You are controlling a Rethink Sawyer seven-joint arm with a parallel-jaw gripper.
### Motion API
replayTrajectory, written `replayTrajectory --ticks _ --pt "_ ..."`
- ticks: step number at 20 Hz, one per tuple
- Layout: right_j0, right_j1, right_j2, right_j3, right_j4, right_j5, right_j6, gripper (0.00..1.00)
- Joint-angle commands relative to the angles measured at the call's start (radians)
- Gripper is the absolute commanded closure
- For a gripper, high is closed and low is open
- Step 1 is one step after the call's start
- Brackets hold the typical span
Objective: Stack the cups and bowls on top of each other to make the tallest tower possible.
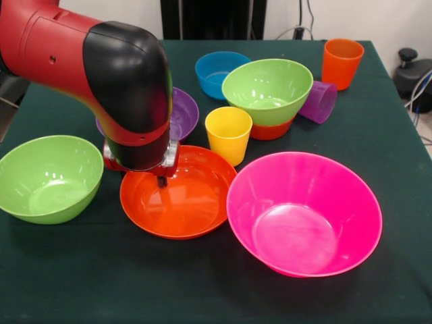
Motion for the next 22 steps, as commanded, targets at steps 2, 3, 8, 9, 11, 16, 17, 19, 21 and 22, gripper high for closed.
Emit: replayTrajectory --ticks 2,3,8,9,11,16,17,19,21,22 --pt "-0.003 0.054 0.119 -0.020 -0.089 -0.067 -0.126 0.00" --pt "-0.005 0.052 0.123 -0.015 -0.088 -0.070 -0.131 0.00" --pt "-0.004 0.044 0.125 -0.001 -0.087 -0.080 -0.130 0.00" --pt "-0.003 0.040 0.126 0.003 -0.088 -0.083 -0.132 0.00" --pt "-0.001 0.037 0.126 0.010 -0.085 -0.090 -0.122 0.00" --pt "0.006 0.034 0.118 0.010 -0.085 -0.076 -0.110 0.00" --pt "0.007 0.036 0.117 0.003 -0.085 -0.074 -0.108 0.00" --pt "0.008 0.036 0.115 0.004 -0.084 -0.074 -0.101 0.00" --pt "0.007 0.033 0.120 0.012 -0.081 -0.078 -0.102 0.00" --pt "0.007 0.033 0.120 0.013 -0.080 -0.077 -0.101 0.00"
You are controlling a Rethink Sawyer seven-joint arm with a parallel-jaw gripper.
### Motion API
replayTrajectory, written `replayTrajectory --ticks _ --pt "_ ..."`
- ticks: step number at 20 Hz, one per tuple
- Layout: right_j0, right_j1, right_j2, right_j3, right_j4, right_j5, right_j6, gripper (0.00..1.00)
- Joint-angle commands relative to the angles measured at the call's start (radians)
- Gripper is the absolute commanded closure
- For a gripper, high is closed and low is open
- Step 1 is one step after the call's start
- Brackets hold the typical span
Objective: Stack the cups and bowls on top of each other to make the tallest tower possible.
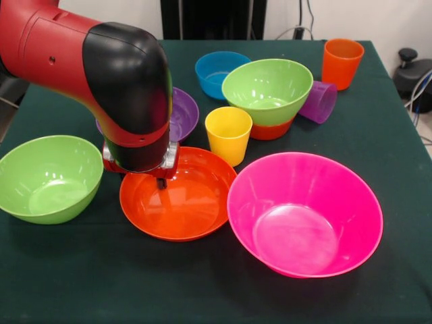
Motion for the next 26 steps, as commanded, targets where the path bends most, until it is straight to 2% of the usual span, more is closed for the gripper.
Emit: replayTrajectory --ticks 1,26 --pt "0.007 0.026 0.120 0.029 -0.080 -0.080 -0.100 0.00" --pt "0.011 0.010 0.118 0.041 -0.086 -0.084 -0.111 0.00"
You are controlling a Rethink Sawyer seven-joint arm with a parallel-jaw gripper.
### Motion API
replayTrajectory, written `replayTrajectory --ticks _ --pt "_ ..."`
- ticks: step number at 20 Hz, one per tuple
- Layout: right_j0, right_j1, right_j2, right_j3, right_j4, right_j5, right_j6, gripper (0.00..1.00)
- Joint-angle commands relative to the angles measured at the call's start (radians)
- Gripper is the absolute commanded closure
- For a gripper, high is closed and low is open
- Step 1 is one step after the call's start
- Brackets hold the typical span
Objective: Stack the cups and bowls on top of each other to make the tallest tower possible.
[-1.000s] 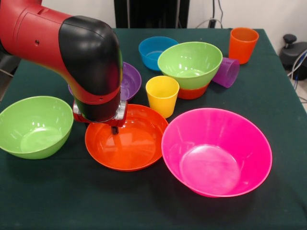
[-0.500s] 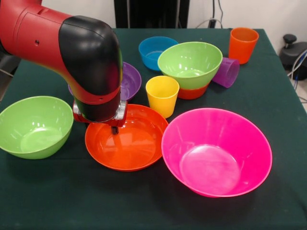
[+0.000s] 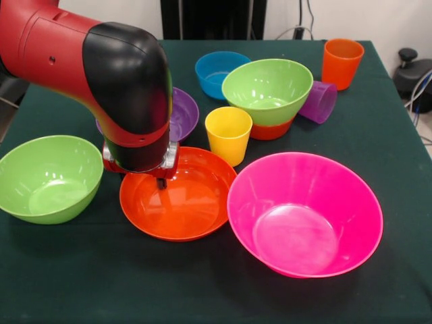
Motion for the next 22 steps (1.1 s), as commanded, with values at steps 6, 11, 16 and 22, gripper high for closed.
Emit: replayTrajectory --ticks 6,11,16,22 --pt "0.014 0.012 0.113 0.035 -0.086 -0.082 -0.102 0.00" --pt "0.015 0.016 0.112 0.028 -0.086 -0.085 -0.097 0.00" --pt "0.016 0.015 0.111 0.029 -0.087 -0.084 -0.098 0.00" --pt "0.019 0.011 0.111 0.038 -0.087 -0.092 -0.093 0.00"
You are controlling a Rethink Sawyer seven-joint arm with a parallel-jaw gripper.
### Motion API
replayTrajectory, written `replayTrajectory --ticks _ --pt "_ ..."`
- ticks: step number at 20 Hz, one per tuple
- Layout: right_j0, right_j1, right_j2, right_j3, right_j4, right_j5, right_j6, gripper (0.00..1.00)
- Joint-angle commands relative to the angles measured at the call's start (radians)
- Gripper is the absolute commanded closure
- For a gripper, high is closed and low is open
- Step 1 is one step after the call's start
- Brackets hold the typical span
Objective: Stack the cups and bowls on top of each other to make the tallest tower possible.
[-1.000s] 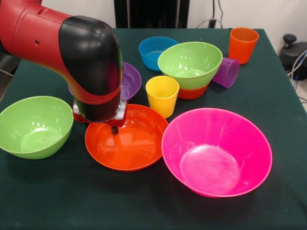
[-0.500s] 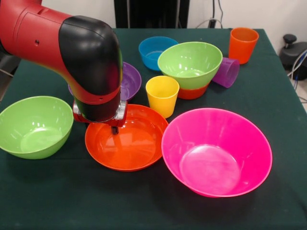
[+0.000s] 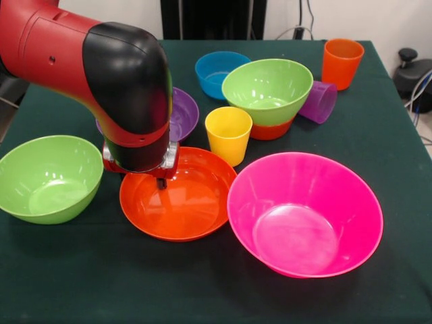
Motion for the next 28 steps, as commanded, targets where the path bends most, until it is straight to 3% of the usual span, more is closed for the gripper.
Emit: replayTrajectory --ticks 1,21,28 --pt "0.019 0.011 0.111 0.038 -0.087 -0.091 -0.094 0.00" --pt "0.017 -0.006 0.116 0.061 -0.085 -0.099 -0.099 0.00" --pt "0.005 -0.059 0.136 0.148 -0.091 -0.201 -0.117 0.00"
